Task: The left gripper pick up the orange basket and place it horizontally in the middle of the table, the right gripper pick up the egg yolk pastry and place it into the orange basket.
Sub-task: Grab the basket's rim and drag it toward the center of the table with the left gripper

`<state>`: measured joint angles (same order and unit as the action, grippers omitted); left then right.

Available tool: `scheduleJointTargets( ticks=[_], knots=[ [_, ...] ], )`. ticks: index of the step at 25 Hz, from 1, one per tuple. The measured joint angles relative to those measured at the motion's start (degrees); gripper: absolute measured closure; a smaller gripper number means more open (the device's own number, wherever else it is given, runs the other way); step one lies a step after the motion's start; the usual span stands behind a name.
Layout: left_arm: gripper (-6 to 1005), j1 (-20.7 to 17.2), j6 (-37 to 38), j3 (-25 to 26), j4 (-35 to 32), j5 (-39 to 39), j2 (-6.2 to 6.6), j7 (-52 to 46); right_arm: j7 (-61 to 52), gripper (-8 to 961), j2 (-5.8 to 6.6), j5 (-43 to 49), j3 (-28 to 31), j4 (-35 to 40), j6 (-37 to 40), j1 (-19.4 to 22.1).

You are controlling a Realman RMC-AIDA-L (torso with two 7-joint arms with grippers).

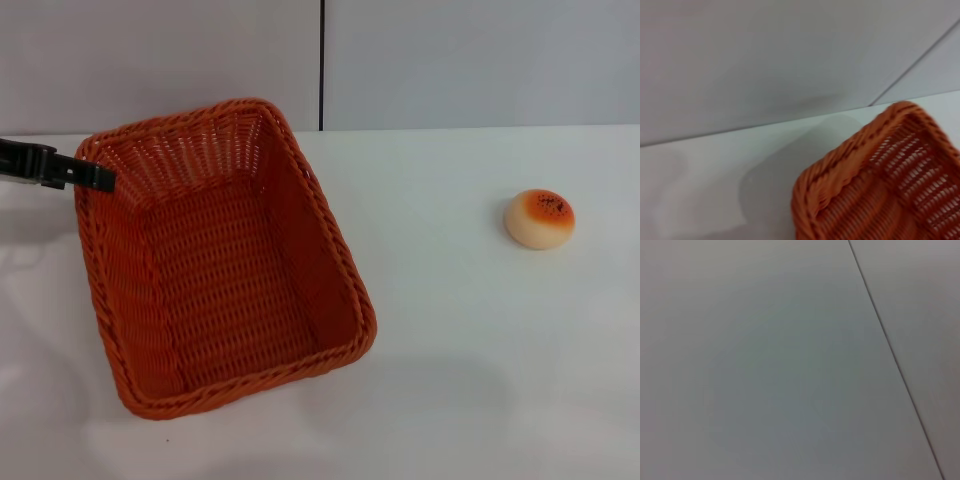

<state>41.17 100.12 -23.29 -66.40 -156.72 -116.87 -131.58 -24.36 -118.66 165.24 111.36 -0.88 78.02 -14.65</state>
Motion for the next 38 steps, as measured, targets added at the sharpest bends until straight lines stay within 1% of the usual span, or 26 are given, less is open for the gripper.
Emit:
scheduleJointTargets(
  ticks=[4,5,9,14,19,28,30,38],
  knots=[
    [198,-0.5,-0.9,-1.6,0.1,0.0,-0.14,-0.9,0.0,125,0.07,0.0,0.0,-0.2,-0.4,-0.2],
    [199,-0.9,-1.7,-2.9,0.2,0.0,-0.39,-1.5,0.0,125,0.10,0.0,0.0,-0.2,-0.5,-0.2],
    [200,-1.3,-2.6,-4.8,0.7,-0.1,-0.80,-2.2,0.0,125,0.18,0.0,0.0,-0.2,-1.0,-0.3],
    [201,-1.4,-4.1,-6.2,3.2,0.1,-0.90,-2.3,0.1,125,0.18,0.0,0.0,-0.2,-1.3,-0.1],
    [203,-1.3,-6.0,-8.7,6.2,0.1,-0.91,-2.3,0.1,125,0.19,0.0,0.1,-0.2,-1.3,0.0],
    [206,-0.8,-6.6,-10.2,6.6,0.2,-0.90,-2.5,0.1,126,0.18,0.0,0.2,-0.2,-1.3,-0.1],
    [206,-0.8,-6.7,-11.3,6.6,0.1,-0.90,-2.9,0.1,126,0.18,0.0,0.3,-0.2,-1.3,-0.2],
    [209,-0.8,-6.5,-11.9,6.1,0.3,-0.84,-3.0,0.1,126,0.20,0.0,0.9,-0.2,-1.5,-0.4]
  ],
)
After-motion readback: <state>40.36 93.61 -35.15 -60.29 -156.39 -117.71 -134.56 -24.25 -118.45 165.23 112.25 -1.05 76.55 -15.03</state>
